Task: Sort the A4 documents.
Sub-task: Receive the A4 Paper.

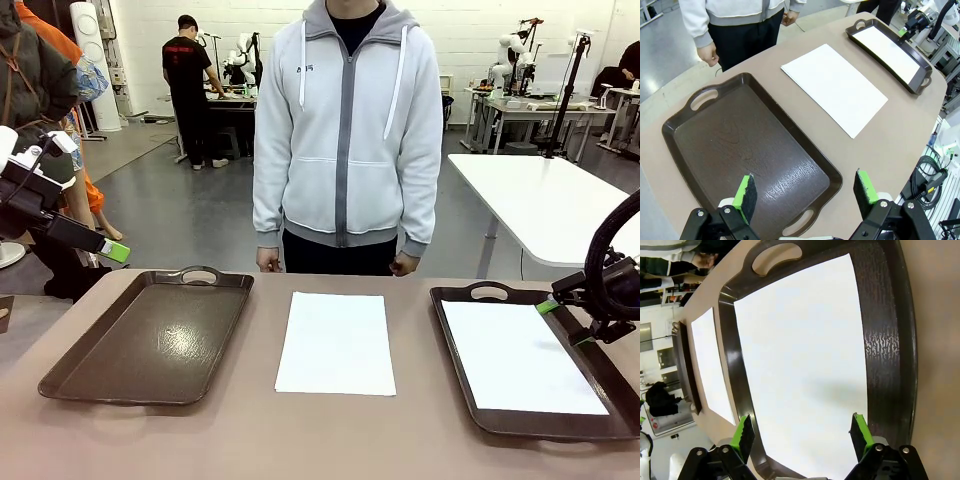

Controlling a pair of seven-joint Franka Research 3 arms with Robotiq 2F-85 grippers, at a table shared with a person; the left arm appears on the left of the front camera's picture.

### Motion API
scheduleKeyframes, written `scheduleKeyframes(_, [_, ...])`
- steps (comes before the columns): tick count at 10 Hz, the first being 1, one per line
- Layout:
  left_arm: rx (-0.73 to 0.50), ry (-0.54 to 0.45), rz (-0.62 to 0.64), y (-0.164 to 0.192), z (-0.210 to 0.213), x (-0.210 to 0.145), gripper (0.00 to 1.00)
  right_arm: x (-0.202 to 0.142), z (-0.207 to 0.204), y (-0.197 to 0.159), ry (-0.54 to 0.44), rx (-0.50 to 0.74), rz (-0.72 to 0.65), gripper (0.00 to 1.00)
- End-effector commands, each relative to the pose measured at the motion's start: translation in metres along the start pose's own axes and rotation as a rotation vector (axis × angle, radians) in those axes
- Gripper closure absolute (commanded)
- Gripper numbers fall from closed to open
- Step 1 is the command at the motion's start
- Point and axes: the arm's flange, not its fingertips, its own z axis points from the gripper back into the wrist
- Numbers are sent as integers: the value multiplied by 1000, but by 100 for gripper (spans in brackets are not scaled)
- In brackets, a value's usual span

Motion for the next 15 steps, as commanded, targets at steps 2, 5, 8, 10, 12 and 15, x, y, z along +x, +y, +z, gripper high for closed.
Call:
scheduleKeyframes(2, [-14, -13, -6, 3, -1, -1, 0, 0, 0, 0, -3, 4, -1, 0])
scheduleKeyframes(5, [-14, -13, -6, 3, -1, -1, 0, 0, 0, 0, 0, 0, 0, 0])
scheduleKeyframes(8, [-14, -13, -6, 3, -1, -1, 0, -56, 68, 88, -205, 26, 436, 0])
scheduleKeyframes(10, [-14, -13, -6, 3, -1, -1, 0, -70, 89, 158, -231, 88, 679, 0])
scheduleKeyframes(12, [-14, -13, -6, 3, -1, -1, 0, -114, 88, 198, -219, 127, 926, 0])
scheduleKeyframes(15, [-14, -13, -6, 3, -1, -1, 0, -167, 80, 219, -112, 79, 1106, 0])
